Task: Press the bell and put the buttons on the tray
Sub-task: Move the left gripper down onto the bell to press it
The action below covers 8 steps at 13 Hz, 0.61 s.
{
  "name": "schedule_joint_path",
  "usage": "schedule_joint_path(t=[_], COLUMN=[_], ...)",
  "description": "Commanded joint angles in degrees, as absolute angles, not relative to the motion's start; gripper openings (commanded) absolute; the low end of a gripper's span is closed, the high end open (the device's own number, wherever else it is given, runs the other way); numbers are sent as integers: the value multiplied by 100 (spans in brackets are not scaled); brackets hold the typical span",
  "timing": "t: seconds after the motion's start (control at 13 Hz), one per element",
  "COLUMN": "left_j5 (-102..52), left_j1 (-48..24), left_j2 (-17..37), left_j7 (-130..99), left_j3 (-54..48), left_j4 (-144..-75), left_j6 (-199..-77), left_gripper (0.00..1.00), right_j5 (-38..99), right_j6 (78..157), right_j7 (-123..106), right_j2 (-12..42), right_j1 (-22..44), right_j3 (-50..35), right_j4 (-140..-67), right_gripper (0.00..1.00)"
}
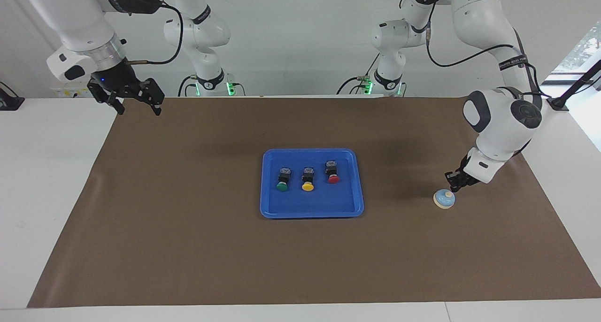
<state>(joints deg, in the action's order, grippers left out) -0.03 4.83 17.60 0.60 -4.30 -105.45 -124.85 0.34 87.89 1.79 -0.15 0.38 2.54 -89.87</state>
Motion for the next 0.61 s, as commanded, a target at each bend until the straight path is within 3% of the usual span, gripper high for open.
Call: schedule_joint_path(t=[0.0,0.54], left_j5=[114,185], left_j1=[448,466], left_j2=[1819,1803], left_j7=[53,88], left_j3=[-404,-396], left_j4=[-10907,-10847], left_j6=[-13077,-12914], left_gripper=[0,0], right_j5=[-26,-26], right_j6=[8789,8789], right_j7=[114,114], right_j2=[-105,-105], right_j1=[-62,-61], right_j3=[167,167], right_j4=[-9070,-9070], right_gripper=[100,100])
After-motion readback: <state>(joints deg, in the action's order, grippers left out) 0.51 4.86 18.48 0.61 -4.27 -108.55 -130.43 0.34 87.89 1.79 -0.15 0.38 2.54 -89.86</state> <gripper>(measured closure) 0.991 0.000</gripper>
